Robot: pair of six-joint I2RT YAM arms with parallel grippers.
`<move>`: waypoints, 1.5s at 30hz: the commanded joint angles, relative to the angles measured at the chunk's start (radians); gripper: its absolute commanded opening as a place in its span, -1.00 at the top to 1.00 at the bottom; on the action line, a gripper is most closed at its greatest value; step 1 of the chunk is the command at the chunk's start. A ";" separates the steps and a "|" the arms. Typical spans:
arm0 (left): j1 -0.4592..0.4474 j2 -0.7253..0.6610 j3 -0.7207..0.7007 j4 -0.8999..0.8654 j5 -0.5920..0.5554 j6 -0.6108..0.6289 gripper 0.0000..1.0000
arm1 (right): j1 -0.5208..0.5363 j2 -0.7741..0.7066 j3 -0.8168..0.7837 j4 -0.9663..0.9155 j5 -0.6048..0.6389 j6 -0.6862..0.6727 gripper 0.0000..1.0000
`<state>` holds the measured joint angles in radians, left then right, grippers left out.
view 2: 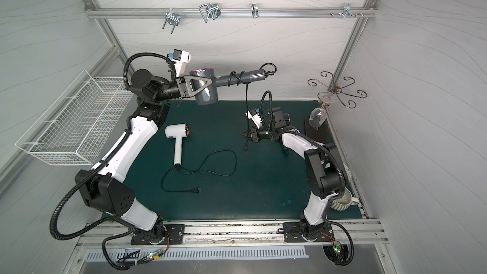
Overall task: Wrap the cord around the hair dryer
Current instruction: Wrap the power cord around the hair dryer.
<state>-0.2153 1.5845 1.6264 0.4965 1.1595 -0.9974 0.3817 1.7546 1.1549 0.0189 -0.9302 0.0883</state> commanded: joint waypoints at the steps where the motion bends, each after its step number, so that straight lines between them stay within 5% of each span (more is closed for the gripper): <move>1: 0.013 -0.034 0.035 0.162 -0.029 -0.059 1.00 | -0.007 -0.032 -0.015 0.060 -0.038 0.037 0.60; 13: 0.040 -0.043 0.023 0.167 -0.040 -0.062 1.00 | -0.030 -0.043 -0.086 0.117 -0.038 0.106 0.68; 19: 0.066 -0.043 0.007 0.160 -0.047 -0.057 1.00 | -0.058 -0.058 -0.110 0.108 -0.039 0.145 0.98; 24: 0.096 -0.045 -0.012 0.091 -0.075 -0.007 1.00 | -0.053 -0.120 -0.140 0.028 0.031 0.122 1.00; 33: 0.165 -0.031 -0.051 -0.022 -0.193 0.082 1.00 | 0.148 -0.301 -0.163 -0.348 0.372 -0.052 1.00; 38: 0.167 -0.038 -0.031 -0.389 -0.307 0.375 1.00 | 0.333 -0.390 -0.100 -0.600 0.634 -0.077 1.00; 45: 0.166 0.006 -0.015 -0.710 -0.419 0.633 1.00 | 0.552 -0.400 0.169 -1.034 0.882 -0.109 1.00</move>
<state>-0.0544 1.5848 1.5623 -0.1291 0.8375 -0.5339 0.8780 1.3785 1.2324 -0.7238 -0.2035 0.0269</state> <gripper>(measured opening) 0.772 0.065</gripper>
